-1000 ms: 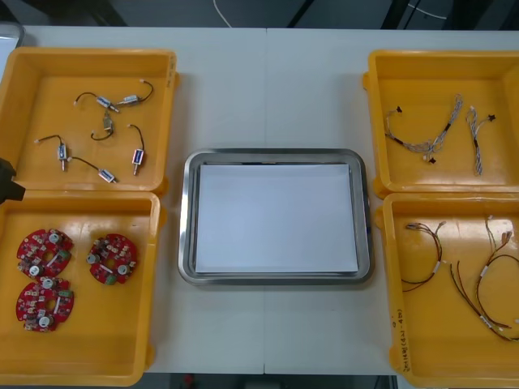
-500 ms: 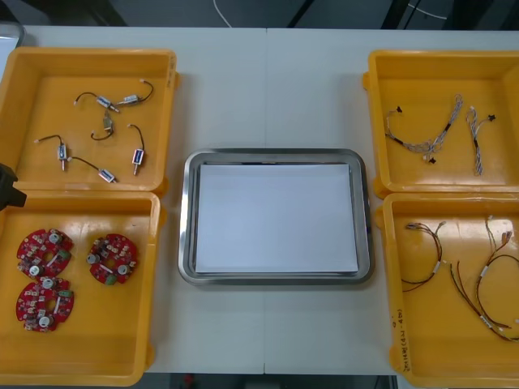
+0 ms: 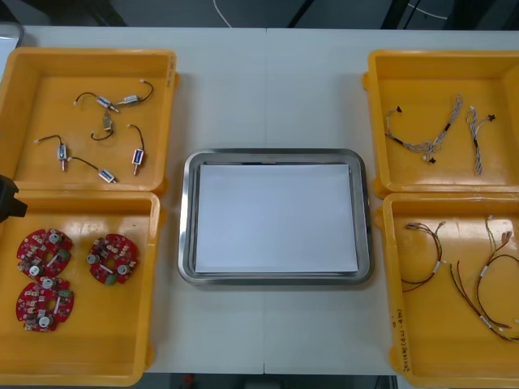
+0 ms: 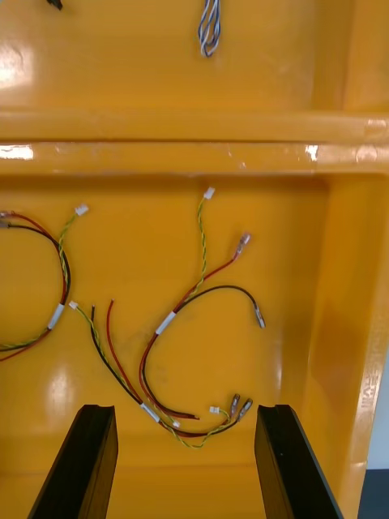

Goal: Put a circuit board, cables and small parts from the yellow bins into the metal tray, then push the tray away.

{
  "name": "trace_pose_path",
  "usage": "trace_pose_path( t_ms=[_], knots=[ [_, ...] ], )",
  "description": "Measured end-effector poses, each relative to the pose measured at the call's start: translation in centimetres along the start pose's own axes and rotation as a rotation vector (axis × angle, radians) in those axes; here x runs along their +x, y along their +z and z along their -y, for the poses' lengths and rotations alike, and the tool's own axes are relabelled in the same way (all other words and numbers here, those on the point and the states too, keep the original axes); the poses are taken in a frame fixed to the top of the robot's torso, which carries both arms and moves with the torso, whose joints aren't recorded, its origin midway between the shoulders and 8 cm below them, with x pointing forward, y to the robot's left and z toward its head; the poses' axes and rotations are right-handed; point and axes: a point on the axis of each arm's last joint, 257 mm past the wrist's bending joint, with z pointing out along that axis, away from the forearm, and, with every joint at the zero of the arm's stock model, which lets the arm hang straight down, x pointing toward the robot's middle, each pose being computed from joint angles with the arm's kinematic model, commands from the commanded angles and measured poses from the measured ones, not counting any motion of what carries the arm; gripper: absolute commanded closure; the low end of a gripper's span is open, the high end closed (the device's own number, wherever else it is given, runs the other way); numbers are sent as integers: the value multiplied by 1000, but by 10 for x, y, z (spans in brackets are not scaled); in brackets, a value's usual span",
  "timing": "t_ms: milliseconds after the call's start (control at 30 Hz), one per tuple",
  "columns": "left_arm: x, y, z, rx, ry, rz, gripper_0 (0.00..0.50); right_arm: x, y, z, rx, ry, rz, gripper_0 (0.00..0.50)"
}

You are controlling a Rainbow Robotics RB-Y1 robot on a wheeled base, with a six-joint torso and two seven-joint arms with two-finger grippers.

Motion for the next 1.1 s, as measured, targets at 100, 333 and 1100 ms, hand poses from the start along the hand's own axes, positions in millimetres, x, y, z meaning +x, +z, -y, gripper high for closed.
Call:
trace_pose_path(
  t_ms=[100,333,1100],
  knots=[
    [2,5,-1,2,-7,9,24,10,2,1,22,8,-4,11],
    [10,17,-5,2,-27,24,23,20,14,-9,4,61,-6,9],
    [52,59,-1,-16,-47,-21,25,59,42,-10,30,300,-55,9]
  ],
)
